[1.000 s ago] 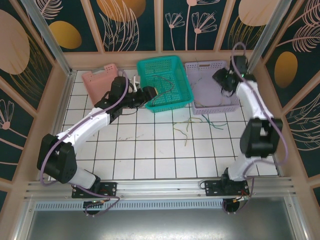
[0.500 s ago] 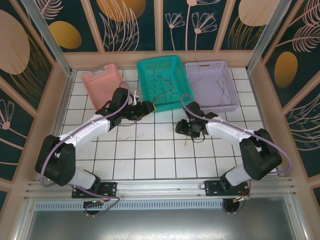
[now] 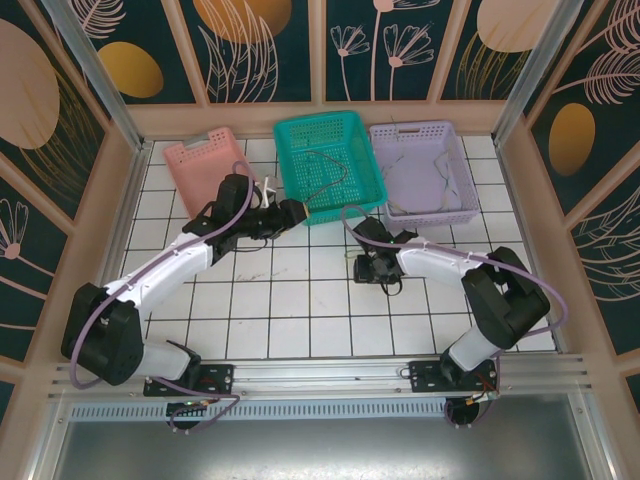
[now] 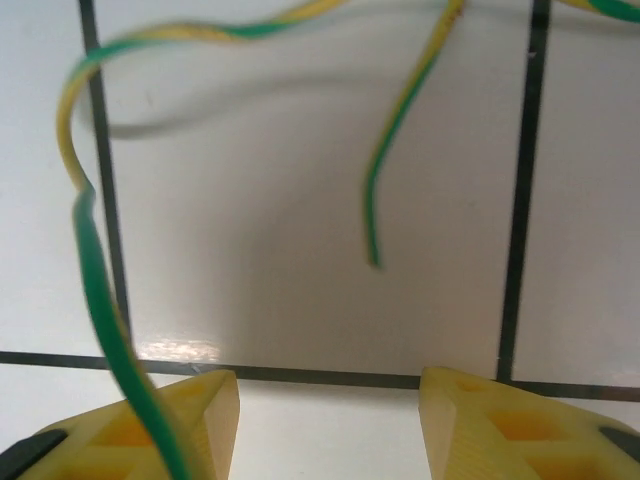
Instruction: Untangle the cables
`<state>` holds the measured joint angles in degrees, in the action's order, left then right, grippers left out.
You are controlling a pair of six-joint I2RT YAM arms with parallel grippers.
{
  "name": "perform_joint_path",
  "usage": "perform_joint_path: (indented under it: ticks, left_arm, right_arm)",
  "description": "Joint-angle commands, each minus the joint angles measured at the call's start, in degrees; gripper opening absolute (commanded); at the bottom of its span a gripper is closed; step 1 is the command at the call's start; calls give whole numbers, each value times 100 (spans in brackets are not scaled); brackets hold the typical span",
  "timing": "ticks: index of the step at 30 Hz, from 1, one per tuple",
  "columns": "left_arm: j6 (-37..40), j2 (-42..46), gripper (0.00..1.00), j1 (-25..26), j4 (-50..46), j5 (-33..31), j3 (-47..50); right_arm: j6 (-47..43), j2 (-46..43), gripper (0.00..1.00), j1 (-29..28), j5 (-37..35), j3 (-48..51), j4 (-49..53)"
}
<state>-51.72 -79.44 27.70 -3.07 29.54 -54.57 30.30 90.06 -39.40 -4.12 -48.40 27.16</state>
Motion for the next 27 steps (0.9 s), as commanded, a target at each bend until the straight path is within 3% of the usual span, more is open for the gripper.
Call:
perform_joint_path:
  ticks: [1,4,6,12,15,16,24,27]
  left_arm:
    - [44,195,54,-19,-80,24,23]
    - [-2,236,54,-24,-40,25,28]
    - [-22,230,54,-19,5,40,38]
    - [-53,214,54,-19,44,60,34]
    - [-75,234,53,-22,43,52,30]
    - [-90,244,53,-26,43,52,25]
    - [-288,179,58,-19,184,286,-528]
    - [-431,38,62,-22,333,494,-948]
  right_arm:
    - [-16,-196,53,-135,-665,-65,422]
    - [-42,-321,53,-145,-609,-39,390]
    - [-51,-206,42,-147,-452,-34,263]
    - [119,184,30,-112,-172,-142,-19]
    - [195,141,4,-138,-188,-181,0]
    - [160,33,0,-176,-225,-192,-22]
    - [-1541,-2136,0,-405,277,3,-788]
    - [-2028,-2301,0,-194,733,-363,-639]
